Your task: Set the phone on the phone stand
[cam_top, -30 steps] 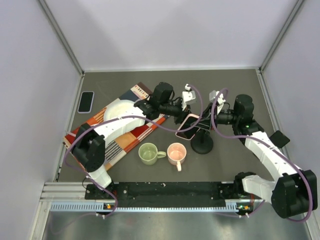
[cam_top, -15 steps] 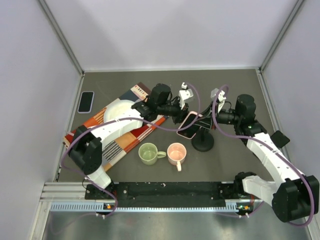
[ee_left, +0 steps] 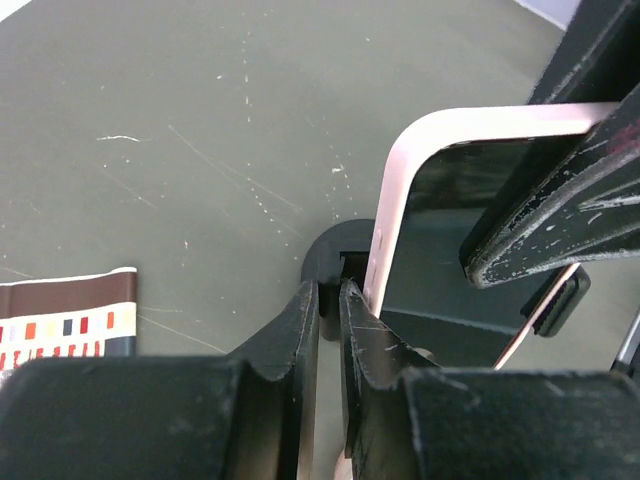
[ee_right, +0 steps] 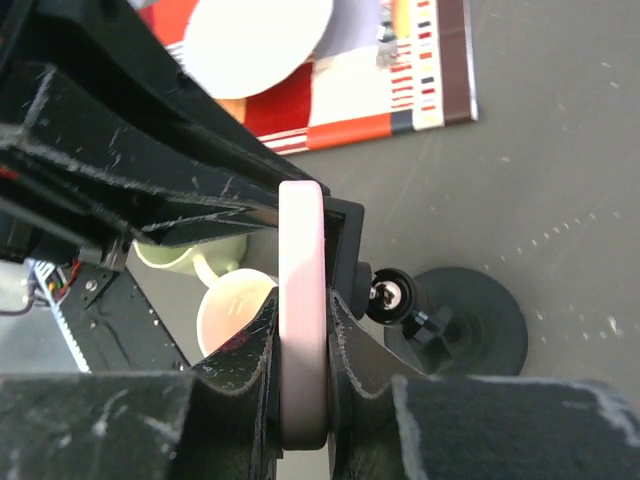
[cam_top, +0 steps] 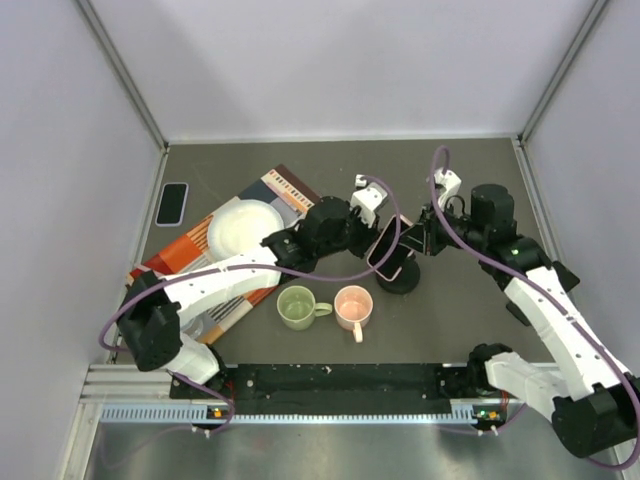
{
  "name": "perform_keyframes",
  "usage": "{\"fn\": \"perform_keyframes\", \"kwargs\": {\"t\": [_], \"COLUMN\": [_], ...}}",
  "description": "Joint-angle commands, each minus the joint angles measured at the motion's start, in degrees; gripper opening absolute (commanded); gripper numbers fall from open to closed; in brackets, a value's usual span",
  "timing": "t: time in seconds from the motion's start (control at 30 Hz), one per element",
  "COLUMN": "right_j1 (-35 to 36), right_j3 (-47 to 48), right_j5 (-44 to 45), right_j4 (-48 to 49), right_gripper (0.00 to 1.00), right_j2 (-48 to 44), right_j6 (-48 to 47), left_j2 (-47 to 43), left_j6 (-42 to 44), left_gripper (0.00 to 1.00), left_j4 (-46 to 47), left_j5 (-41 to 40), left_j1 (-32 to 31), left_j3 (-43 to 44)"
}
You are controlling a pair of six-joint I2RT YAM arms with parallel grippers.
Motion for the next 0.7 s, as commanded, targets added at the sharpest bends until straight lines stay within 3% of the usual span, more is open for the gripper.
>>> {"fn": "perform_keyframes", "kwargs": {"t": [0.0, 0.07, 0.3, 0.4, 0.67], "right_j1": [-0.3, 0.1, 7.5, 7.1, 5.2], "right_j3": [4.9, 5.5, 7.8, 8.8, 6.5], "right_j5": [24.8, 27.3, 48.2, 50.2, 41.1], "right_j4": [-18.3, -20.5, -24.0, -22.6, -15.9], "right_gripper": [0.00, 0.00, 0.00, 0.00, 0.00], "right_j2": [-3.8, -3.8, -0.5, 2.4, 6.5], "right_j6": [0.4, 0.4, 5.0, 6.3, 5.5], "left_j2": [-4.6, -4.7, -4.6, -6.5, -9.5], "left_j6": [-1.4, 0.4, 7.9, 5.2, -0.1], "left_gripper": [0.00, 0.00, 0.00, 0.00, 0.00], "left_j4": [4.3, 6.4, 11.2, 8.6, -3.4], "left_j5": [-32.2, -40.8, -57.9, -54.6, -48.5], "left_j1": [0.4, -1.6, -7.5, -8.7, -9.1], "left_j3": [-0.2, -1.2, -0.7, -2.0, -1.3]}}
